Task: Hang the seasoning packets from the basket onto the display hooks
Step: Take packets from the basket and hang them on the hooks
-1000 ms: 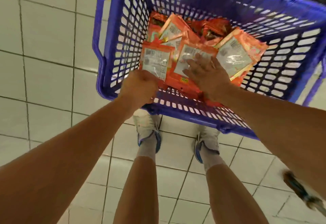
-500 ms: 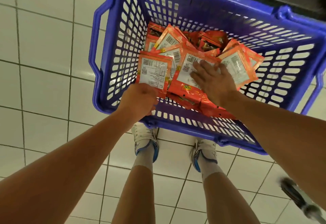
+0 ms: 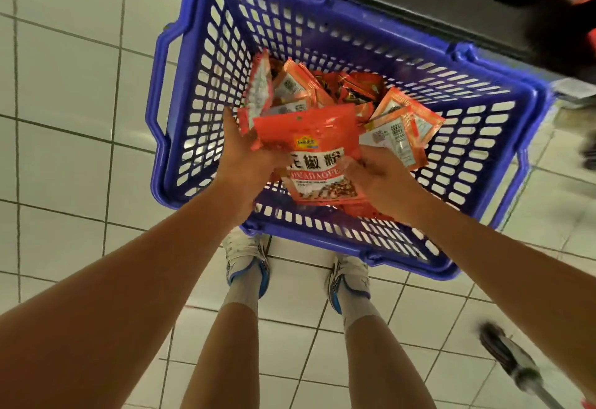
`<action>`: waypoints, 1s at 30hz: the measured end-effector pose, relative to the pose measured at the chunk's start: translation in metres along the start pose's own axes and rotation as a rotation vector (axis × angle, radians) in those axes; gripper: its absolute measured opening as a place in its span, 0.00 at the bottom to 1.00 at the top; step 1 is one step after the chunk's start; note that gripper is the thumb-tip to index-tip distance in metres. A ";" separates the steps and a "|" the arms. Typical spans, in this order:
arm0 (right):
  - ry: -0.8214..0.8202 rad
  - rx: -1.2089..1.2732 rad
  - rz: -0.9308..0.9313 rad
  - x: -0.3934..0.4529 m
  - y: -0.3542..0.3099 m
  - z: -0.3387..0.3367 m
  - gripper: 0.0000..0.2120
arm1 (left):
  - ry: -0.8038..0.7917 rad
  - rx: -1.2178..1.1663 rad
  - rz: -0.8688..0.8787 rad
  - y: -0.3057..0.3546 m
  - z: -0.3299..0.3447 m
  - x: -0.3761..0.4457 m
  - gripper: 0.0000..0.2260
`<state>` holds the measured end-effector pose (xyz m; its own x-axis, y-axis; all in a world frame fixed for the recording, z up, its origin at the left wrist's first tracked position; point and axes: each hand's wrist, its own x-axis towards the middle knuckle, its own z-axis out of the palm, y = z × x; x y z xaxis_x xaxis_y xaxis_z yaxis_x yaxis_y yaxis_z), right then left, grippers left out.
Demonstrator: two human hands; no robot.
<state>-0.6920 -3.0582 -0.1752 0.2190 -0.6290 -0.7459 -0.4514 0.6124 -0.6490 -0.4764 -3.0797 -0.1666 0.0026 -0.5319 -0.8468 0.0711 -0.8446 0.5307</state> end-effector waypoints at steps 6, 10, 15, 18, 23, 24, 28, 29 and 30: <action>0.005 0.303 0.137 0.014 0.012 -0.015 0.07 | -0.043 0.117 -0.101 -0.003 0.017 -0.006 0.09; 0.113 -0.961 -0.017 0.043 0.067 -0.045 0.34 | 0.087 0.158 -0.073 -0.012 0.018 0.005 0.09; 0.013 -1.426 -0.018 0.055 0.119 -0.046 0.59 | 0.124 0.139 -0.105 -0.023 0.011 0.019 0.06; 0.116 -1.338 -0.107 0.054 0.119 -0.045 0.52 | 0.133 0.111 -0.109 -0.024 0.009 0.015 0.07; 0.255 -0.760 -0.186 0.045 0.067 -0.055 0.22 | 0.148 0.030 -0.122 -0.004 0.006 -0.003 0.08; 0.327 -0.579 -0.153 0.040 0.053 -0.060 0.15 | 0.138 0.005 -0.112 0.003 0.007 -0.008 0.08; 0.359 0.131 0.017 0.008 -0.010 -0.072 0.14 | 0.060 -0.082 -0.092 0.033 0.009 -0.037 0.11; 0.330 0.243 0.008 -0.004 -0.028 -0.072 0.16 | 0.037 -0.092 -0.083 0.042 0.009 -0.047 0.12; 0.301 0.348 0.012 -0.016 -0.045 -0.073 0.17 | 0.013 -0.097 -0.064 0.052 0.009 -0.057 0.14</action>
<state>-0.7383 -3.1107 -0.1232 -0.0688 -0.7005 -0.7103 -0.1241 0.7125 -0.6906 -0.4817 -3.0935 -0.0905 0.0083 -0.4754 -0.8797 0.1681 -0.8666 0.4699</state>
